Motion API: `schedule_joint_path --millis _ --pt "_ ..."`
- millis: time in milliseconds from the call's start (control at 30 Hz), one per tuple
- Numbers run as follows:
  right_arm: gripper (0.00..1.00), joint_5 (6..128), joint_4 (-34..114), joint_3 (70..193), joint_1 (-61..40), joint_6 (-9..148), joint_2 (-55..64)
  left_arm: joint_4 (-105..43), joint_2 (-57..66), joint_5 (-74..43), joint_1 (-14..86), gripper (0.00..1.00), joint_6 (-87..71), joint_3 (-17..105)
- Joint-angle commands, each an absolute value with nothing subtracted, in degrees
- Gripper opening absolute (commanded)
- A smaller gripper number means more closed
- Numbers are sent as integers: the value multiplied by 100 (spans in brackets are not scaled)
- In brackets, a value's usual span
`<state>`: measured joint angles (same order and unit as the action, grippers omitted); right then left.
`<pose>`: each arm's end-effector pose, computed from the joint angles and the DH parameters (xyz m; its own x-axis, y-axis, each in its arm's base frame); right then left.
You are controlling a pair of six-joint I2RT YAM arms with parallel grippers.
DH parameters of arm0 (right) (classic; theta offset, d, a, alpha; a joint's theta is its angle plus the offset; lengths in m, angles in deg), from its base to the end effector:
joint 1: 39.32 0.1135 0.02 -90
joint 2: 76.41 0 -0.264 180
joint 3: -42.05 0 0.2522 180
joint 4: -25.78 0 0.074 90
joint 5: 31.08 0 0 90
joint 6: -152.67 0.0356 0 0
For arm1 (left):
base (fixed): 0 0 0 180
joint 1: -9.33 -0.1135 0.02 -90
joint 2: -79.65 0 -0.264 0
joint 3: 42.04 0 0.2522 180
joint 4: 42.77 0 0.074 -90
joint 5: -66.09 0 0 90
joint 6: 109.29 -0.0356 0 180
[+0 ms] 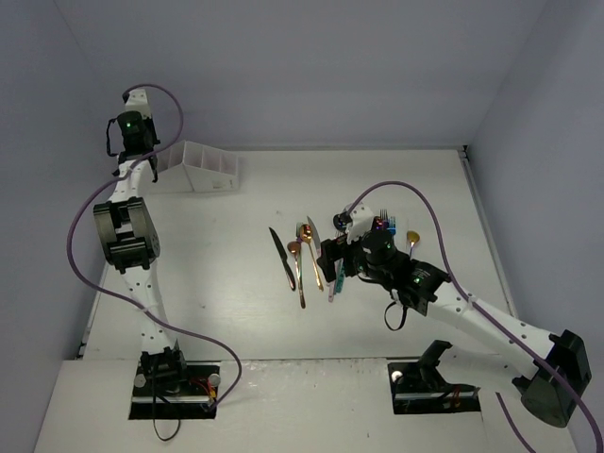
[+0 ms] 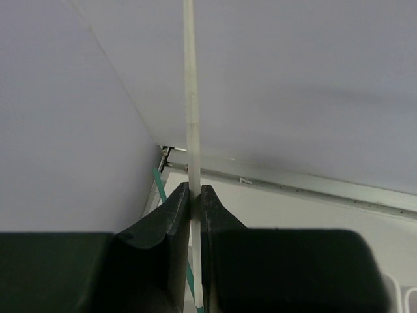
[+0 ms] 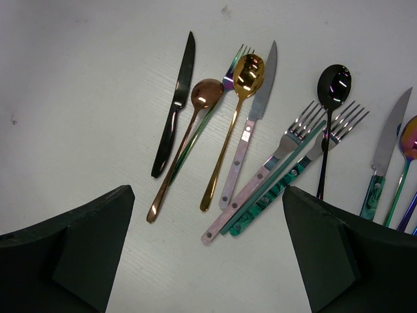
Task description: Sort the eating utensils into containers
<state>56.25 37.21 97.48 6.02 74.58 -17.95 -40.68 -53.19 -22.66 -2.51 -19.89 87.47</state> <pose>0.1698 0.1694 0.2978 -0.3118 -0.0223 -0.9499 -0.6280 0.7551 0.1885 0.5486 0.1142 0.2821 -0.0944 -0.0091 -0.9955 -0.1829 0.9831 0.0084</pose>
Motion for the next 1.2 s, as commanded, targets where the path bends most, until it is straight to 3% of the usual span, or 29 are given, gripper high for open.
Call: schedule_joint_path --millis 0,200,367,533,733,967,1167 --pt "96 5648 3444 9758 533 7486 -1688 -4735 -4963 -2224 -318 0 -2239 8726" --pt "96 5558 3435 9646 515 7592 -1689 -4736 -4906 -2233 -418 0 -2014 8365" --pt "96 5505 3435 9533 515 7669 -1752 -4729 -4812 -2338 -453 10 -1838 8076" --pt "95 5540 3444 9457 515 7761 -1829 -4729 -4636 -2329 -465 24 -1716 7915" --pt "95 5379 3546 9464 515 7754 -2001 -4720 -4103 -2338 -464 49 -1605 7674" --pt "90 4833 3971 9884 512 8069 -1735 -4599 -2601 -2521 -451 65 -959 6778" --pt "78 4536 4358 10190 428 8550 -989 -3192 -863 -2673 154 73 -252 5724"
